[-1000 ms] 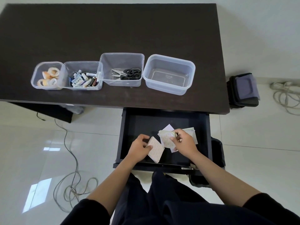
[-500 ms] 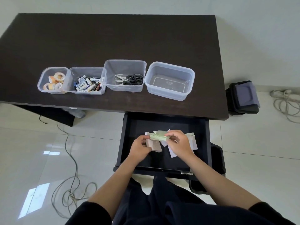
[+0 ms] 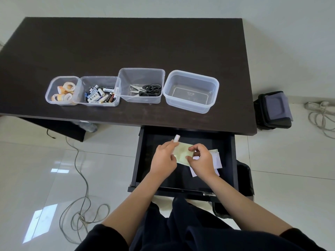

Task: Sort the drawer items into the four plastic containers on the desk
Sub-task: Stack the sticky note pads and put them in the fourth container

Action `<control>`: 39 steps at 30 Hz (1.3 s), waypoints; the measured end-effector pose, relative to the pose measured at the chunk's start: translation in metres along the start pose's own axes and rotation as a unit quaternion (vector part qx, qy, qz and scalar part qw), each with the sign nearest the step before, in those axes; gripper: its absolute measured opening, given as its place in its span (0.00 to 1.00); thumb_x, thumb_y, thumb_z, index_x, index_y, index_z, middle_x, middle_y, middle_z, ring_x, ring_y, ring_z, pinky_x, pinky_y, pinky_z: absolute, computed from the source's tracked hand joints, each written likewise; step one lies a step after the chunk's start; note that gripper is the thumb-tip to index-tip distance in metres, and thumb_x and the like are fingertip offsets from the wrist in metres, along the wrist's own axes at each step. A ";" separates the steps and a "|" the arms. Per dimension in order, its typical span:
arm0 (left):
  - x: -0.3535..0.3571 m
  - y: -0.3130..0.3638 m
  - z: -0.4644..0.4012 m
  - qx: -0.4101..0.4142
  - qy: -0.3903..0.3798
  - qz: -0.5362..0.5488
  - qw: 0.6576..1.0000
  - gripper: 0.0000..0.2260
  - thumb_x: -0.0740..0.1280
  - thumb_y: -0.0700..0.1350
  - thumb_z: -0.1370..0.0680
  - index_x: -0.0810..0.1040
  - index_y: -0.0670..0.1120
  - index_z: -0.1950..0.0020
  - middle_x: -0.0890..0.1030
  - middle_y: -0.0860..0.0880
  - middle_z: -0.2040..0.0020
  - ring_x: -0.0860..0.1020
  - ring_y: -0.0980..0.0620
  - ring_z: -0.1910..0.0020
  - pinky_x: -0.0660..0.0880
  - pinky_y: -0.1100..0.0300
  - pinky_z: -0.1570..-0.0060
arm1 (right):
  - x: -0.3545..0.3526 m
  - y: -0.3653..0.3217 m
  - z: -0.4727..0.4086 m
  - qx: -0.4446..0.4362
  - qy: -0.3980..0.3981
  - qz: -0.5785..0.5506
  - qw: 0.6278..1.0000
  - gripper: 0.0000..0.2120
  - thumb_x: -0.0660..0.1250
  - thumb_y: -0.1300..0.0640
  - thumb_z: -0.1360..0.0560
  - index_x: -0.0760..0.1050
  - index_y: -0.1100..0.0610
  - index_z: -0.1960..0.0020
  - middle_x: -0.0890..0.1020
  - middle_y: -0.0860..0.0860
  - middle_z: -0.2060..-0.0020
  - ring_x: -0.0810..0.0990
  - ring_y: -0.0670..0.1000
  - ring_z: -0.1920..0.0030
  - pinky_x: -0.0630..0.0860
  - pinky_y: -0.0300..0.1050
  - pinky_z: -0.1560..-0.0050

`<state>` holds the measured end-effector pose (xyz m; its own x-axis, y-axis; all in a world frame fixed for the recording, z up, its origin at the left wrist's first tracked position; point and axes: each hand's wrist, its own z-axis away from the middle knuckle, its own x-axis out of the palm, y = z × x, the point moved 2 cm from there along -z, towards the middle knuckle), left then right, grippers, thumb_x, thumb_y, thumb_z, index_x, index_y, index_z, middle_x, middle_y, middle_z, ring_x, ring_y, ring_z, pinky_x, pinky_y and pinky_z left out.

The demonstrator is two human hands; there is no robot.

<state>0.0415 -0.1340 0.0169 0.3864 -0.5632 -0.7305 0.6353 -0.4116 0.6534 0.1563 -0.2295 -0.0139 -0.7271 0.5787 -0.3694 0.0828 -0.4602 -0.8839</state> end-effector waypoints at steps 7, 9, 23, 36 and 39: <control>0.013 0.015 0.000 0.026 -0.030 -0.014 0.999 0.19 0.66 0.37 0.27 0.73 0.45 0.36 0.80 0.45 0.44 0.77 0.45 0.47 0.76 0.56 0.51 | 0.002 -0.004 0.003 0.129 0.039 -0.177 0.975 0.22 0.73 0.69 0.33 0.71 0.46 0.52 0.79 0.50 0.49 0.81 0.52 0.57 0.79 0.48 0.56; 0.013 0.016 -0.001 0.009 -0.022 0.002 1.000 0.19 0.67 0.39 0.27 0.73 0.45 0.36 0.80 0.45 0.43 0.78 0.46 0.46 0.77 0.56 0.50 | 0.003 -0.003 0.004 0.165 0.030 -0.241 0.956 0.21 0.69 0.71 0.31 0.71 0.47 0.50 0.82 0.57 0.50 0.82 0.55 0.55 0.79 0.50 0.57; 0.004 0.019 0.002 0.042 -0.038 0.071 0.996 0.16 0.73 0.42 0.29 0.73 0.46 0.44 0.73 0.55 0.50 0.79 0.59 0.56 0.80 0.58 0.52 | -0.002 -0.006 0.002 0.221 -0.098 -0.374 0.895 0.16 0.57 0.70 0.22 0.78 0.56 0.44 0.81 0.54 0.50 0.80 0.53 0.52 0.79 0.48 0.56; -0.010 -0.007 0.001 -0.105 -0.044 0.146 0.983 0.39 0.80 0.49 0.37 0.64 0.48 0.30 0.71 0.55 0.41 0.75 0.59 0.48 0.71 0.69 0.52 | -0.003 -0.014 -0.003 0.195 -0.026 -0.298 0.934 0.08 0.65 0.65 0.24 0.76 0.53 0.52 0.81 0.49 0.53 0.79 0.56 0.46 0.78 0.67 0.48; -0.003 -0.009 -0.001 -0.110 -0.057 0.177 0.976 0.34 0.80 0.49 0.37 0.69 0.48 0.35 0.78 0.54 0.46 0.77 0.60 0.51 0.74 0.68 0.54 | 0.000 -0.017 -0.001 0.190 -0.032 -0.290 0.938 0.07 0.64 0.65 0.23 0.75 0.54 0.51 0.81 0.50 0.53 0.80 0.55 0.48 0.79 0.63 0.51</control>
<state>0.0355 -0.1276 0.0126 0.5391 -0.7230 -0.4321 0.6084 -0.0205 0.7933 0.1559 -0.2208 0.0008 -0.6159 0.7692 0.1701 -0.5786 -0.2950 -0.7604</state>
